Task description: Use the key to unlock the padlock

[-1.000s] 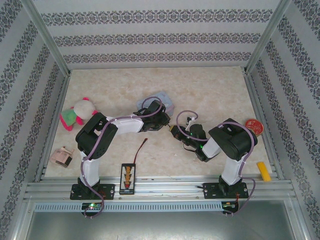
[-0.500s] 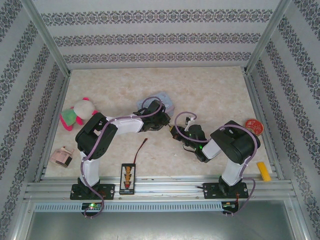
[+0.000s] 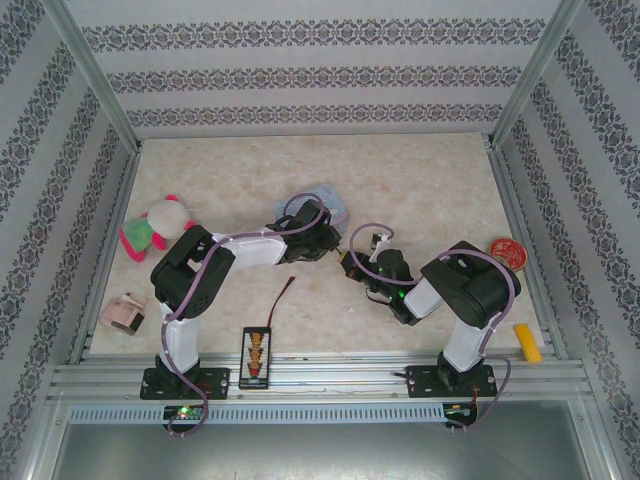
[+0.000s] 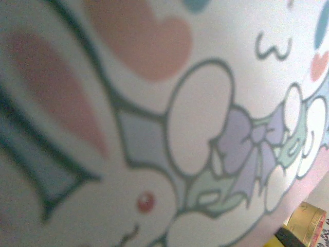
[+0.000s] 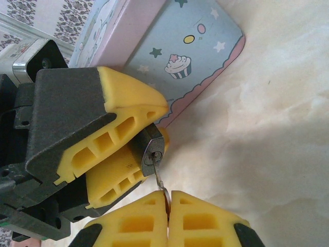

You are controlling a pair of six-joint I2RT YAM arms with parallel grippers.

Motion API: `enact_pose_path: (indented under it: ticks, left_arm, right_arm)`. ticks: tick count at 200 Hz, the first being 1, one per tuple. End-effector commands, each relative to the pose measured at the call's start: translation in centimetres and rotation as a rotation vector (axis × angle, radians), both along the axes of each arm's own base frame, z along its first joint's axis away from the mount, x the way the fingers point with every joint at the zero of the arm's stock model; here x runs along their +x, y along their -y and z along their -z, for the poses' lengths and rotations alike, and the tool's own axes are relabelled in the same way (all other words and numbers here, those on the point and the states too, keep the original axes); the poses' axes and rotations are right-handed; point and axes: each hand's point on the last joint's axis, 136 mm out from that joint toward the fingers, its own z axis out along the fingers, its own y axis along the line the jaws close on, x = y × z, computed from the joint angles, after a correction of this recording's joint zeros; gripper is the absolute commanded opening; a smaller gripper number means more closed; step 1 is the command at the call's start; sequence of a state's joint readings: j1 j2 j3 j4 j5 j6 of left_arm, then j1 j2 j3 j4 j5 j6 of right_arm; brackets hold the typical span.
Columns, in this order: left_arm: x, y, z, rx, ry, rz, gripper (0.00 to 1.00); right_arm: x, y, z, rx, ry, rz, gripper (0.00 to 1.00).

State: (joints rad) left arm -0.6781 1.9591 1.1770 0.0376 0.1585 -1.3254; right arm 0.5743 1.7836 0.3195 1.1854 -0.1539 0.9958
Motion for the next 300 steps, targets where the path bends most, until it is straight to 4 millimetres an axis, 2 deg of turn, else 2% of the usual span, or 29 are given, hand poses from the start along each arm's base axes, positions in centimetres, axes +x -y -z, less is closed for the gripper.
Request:
enact_pose_path:
  ticks: [1, 20, 139, 183, 237, 300]
  left_arm:
    - [-2.5, 2.0, -0.4, -0.093, -0.107, 0.072, 0.03]
    - [-2.6, 2.2, -0.3, -0.093, -0.113, 0.079, 0.03]
    - [-2.6, 2.3, -0.8, -0.099, -0.107, 0.082, 0.03]
    - [-2.8, 2.3, -1.1, -0.106, -0.106, 0.078, 0.03]
    - [-3.3, 3.0, -1.2, -0.117, -0.117, 0.091, 0.03]
    - [-3.5, 3.1, -1.8, -0.129, -0.108, 0.093, 0.03]
  right_arm:
    - [1.5, -1.7, -4.1, 0.059, 0.136, -0.009, 0.00]
    - [1.5, -2.0, -4.3, 0.047, 0.142, -0.006, 0.00]
    - [1.9, -0.4, -5.3, -0.032, 0.164, 0.042, 0.00]
    - [1.8, -0.4, -4.3, -0.079, 0.058, 0.038, 0.00]
    - [1.1, -0.9, -3.7, 0.009, -0.075, 0.040, 0.00]
    - [1.0, -0.2, -3.7, 0.015, -0.044, 0.020, 0.00]
